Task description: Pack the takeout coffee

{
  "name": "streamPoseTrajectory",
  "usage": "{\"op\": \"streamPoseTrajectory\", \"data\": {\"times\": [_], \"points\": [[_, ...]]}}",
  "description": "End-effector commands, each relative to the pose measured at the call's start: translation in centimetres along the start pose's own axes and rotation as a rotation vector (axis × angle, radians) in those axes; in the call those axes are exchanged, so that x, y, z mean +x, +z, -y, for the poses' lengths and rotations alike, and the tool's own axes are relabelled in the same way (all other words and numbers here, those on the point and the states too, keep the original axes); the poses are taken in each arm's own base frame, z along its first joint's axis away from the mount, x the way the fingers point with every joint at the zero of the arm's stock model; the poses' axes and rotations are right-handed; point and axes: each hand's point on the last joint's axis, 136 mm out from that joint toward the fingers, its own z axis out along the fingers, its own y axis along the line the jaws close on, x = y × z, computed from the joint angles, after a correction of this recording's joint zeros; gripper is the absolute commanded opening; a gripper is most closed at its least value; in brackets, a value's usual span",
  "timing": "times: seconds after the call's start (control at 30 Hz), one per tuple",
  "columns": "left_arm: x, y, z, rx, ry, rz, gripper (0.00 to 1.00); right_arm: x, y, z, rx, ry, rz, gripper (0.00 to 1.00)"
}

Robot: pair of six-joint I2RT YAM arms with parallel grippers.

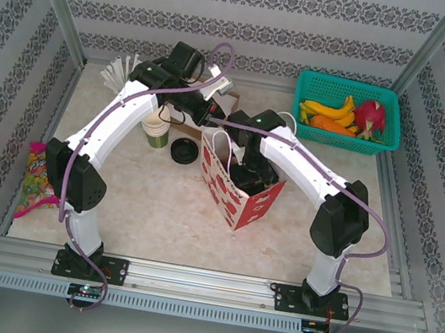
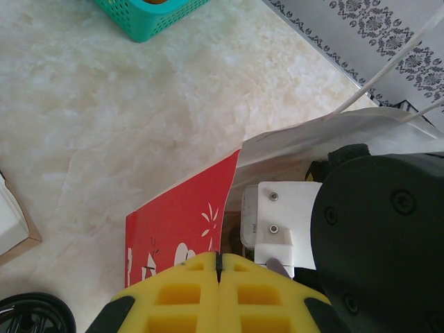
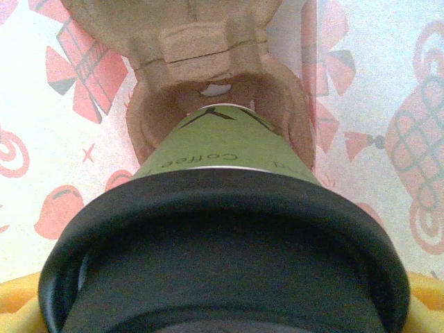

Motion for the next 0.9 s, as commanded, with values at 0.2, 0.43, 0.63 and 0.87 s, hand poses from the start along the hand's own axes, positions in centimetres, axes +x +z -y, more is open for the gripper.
{"op": "streamPoseTrajectory", "data": {"times": [0.2,0.43,0.63,0.87], "points": [[-0.88,-0.98,0.65,-0.012,0.055,0.040,0.00,0.54,0.50,0.28,0.008,-0.004,-0.035,0.56],[-1.03,-1.02,0.72,-0.009,0.053,0.043,0.00,0.83,0.62,0.58,0.023,-0.001,-0.040,0.56],[-1.01,-0.89,0.56,-0.012,0.043,0.042,0.00,1.19,0.94,0.62,0.025,-0.004,-0.059,0.56],[-1.19,-0.97,0.50,-0.014,0.033,0.049,0.00,1.28,1.32,0.61,0.022,-0.007,-0.070,0.56]]}}
